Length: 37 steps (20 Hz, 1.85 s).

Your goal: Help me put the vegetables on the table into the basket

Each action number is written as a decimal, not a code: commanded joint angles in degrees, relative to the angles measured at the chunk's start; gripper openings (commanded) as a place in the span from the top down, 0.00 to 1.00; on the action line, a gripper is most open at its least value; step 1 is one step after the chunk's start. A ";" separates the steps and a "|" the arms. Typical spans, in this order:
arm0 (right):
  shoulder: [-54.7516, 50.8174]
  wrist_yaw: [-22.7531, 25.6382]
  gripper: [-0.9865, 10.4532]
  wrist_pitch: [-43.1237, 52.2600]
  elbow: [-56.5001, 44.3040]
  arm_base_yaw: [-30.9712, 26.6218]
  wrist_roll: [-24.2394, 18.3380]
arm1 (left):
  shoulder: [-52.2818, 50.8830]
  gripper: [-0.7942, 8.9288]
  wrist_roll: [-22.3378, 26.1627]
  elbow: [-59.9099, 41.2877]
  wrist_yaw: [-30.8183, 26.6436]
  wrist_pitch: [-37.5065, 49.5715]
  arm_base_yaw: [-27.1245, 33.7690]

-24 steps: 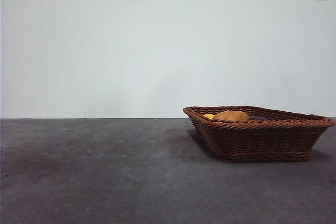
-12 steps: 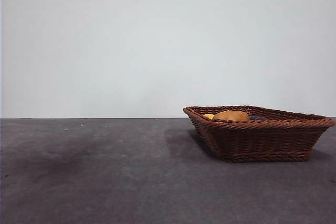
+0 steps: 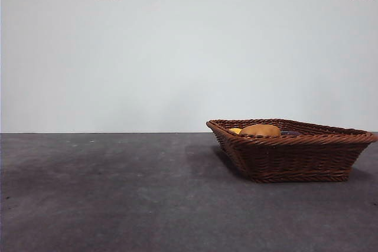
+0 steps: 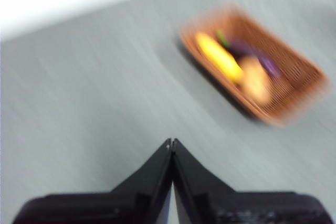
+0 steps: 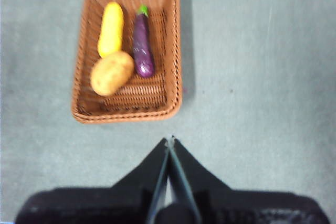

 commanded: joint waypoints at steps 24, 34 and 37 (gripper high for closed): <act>21.84 0.11 0.91 37.27 -0.31 0.00 -0.09 | -47.21 0.92 0.22 -70.86 -0.63 42.91 26.93; 21.84 0.11 0.91 37.27 -0.31 0.00 -0.09 | -47.21 0.92 -6.25 -70.86 -0.37 43.28 24.79; 21.84 0.13 0.91 37.27 -0.31 0.00 -0.09 | -47.21 0.92 -6.25 -70.86 -0.39 43.28 24.81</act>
